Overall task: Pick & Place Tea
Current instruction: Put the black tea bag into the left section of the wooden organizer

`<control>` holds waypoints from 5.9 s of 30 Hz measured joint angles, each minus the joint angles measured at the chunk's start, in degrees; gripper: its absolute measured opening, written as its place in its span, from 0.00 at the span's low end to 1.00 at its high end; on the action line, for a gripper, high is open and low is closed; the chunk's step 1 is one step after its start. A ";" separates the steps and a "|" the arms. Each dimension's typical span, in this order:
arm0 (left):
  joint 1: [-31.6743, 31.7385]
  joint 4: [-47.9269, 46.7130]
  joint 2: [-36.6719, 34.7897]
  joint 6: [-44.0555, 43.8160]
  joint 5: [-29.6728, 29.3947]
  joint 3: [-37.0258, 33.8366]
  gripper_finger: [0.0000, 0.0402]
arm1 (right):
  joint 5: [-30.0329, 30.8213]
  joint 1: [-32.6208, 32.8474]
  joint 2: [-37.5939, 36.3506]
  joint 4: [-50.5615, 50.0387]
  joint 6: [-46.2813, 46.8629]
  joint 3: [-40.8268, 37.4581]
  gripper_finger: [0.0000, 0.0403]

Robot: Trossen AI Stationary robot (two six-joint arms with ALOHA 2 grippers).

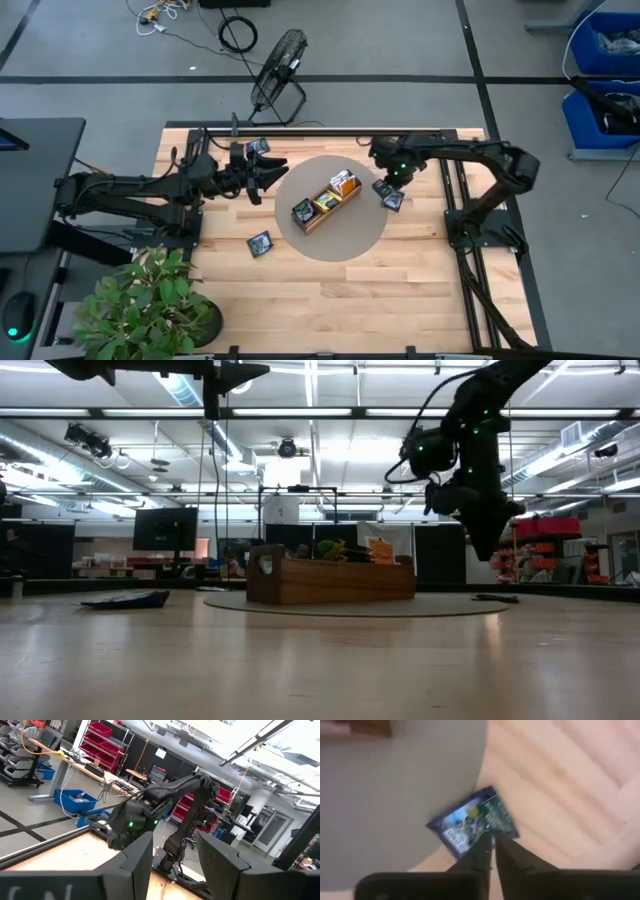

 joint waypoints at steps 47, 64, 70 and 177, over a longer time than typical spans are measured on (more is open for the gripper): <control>0.00 0.15 0.00 -0.67 -0.03 0.00 0.40 | -1.42 -3.91 -2.60 19.46 4.17 -17.11 0.28; 0.01 -0.84 0.00 -3.29 -0.05 0.00 0.40 | 0.82 -2.05 -8.78 14.38 0.59 -17.22 0.01; -0.01 -4.39 0.00 -8.59 -0.03 0.02 0.40 | 3.12 2.48 -17.69 14.04 0.55 -17.21 0.00; 4.44 -12.61 21.46 -35.10 28.13 8.68 0.23 | -0.80 26.93 4.61 14.64 -9.08 27.22 0.00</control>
